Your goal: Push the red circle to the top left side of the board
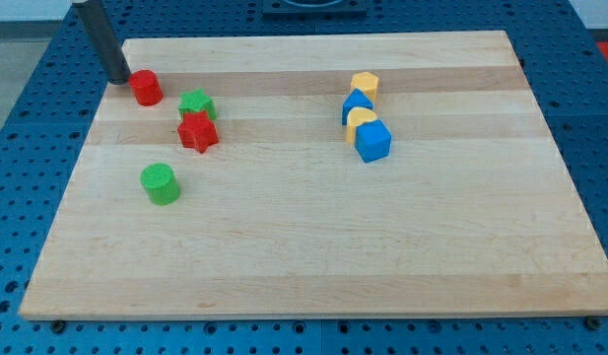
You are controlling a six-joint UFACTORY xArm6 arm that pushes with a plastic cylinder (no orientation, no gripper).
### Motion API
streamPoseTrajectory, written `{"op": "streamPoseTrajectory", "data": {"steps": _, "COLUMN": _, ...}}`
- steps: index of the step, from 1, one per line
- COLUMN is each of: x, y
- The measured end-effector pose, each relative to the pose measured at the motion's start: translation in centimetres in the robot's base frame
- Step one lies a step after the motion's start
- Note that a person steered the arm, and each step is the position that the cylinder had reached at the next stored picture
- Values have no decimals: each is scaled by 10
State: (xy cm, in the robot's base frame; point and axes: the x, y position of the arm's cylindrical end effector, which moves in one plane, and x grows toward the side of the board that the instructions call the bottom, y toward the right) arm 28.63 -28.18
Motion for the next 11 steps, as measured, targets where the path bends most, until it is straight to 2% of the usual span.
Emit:
{"op": "streamPoseTrajectory", "data": {"steps": 2, "x": 91, "y": 7}}
{"op": "streamPoseTrajectory", "data": {"steps": 3, "x": 62, "y": 20}}
{"op": "streamPoseTrajectory", "data": {"steps": 5, "x": -19, "y": 9}}
{"op": "streamPoseTrajectory", "data": {"steps": 6, "x": 1, "y": 9}}
{"op": "streamPoseTrajectory", "data": {"steps": 7, "x": 51, "y": 21}}
{"op": "streamPoseTrajectory", "data": {"steps": 8, "x": 68, "y": 44}}
{"op": "streamPoseTrajectory", "data": {"steps": 9, "x": 23, "y": 55}}
{"op": "streamPoseTrajectory", "data": {"steps": 10, "x": -13, "y": 39}}
{"op": "streamPoseTrajectory", "data": {"steps": 11, "x": -23, "y": 34}}
